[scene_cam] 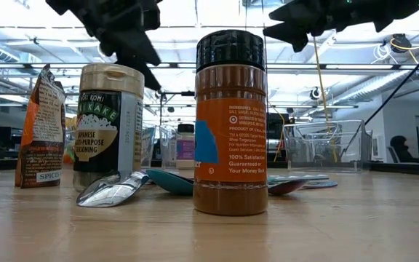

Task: Pick & Place Food Item
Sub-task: Put the green seasoning bottle into the middle transparent bin

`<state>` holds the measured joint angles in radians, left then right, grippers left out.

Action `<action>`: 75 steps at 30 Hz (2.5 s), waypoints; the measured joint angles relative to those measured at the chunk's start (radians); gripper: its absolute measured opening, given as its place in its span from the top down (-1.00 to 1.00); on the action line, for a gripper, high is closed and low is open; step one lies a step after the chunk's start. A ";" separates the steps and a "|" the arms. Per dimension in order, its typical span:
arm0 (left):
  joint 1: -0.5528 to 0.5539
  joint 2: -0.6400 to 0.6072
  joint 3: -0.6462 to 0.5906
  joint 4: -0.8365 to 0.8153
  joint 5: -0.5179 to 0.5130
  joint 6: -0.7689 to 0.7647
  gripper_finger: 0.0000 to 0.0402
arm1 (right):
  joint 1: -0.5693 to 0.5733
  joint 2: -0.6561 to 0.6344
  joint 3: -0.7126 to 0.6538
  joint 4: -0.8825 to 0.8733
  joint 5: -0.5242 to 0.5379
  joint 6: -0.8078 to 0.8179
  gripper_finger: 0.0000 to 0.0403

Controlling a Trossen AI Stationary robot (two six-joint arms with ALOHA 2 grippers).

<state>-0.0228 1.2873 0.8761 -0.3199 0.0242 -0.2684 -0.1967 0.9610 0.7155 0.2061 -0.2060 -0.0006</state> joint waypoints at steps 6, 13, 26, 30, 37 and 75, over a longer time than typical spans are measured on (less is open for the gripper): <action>-0.068 0.004 0.000 -0.099 0.001 -0.015 -0.80 | 0.000 0.004 0.000 0.000 0.000 0.000 -0.12; -0.143 -0.004 0.000 -0.132 0.180 -0.034 -0.67 | 0.000 0.004 0.000 -0.001 0.000 -0.011 -0.12; -0.318 -0.031 0.000 -0.036 0.601 -0.662 -0.38 | 0.000 0.004 0.000 0.066 0.001 -0.048 -0.12; -0.372 -0.032 0.000 -0.159 0.605 -0.829 -0.29 | 0.000 0.004 0.000 0.099 0.000 -0.084 -0.12; -0.439 -0.031 0.000 -0.477 0.510 -1.123 -0.24 | 0.000 0.004 0.000 0.168 0.000 -0.142 -0.12; -0.760 -0.031 0.000 -0.542 0.240 -1.757 -0.63 | 0.000 0.004 0.001 0.178 -0.006 -0.139 -0.12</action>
<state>-0.7828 1.2568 0.8761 -0.8623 0.2642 -2.0253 -0.1967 0.9649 0.7162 0.3838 -0.2115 -0.1394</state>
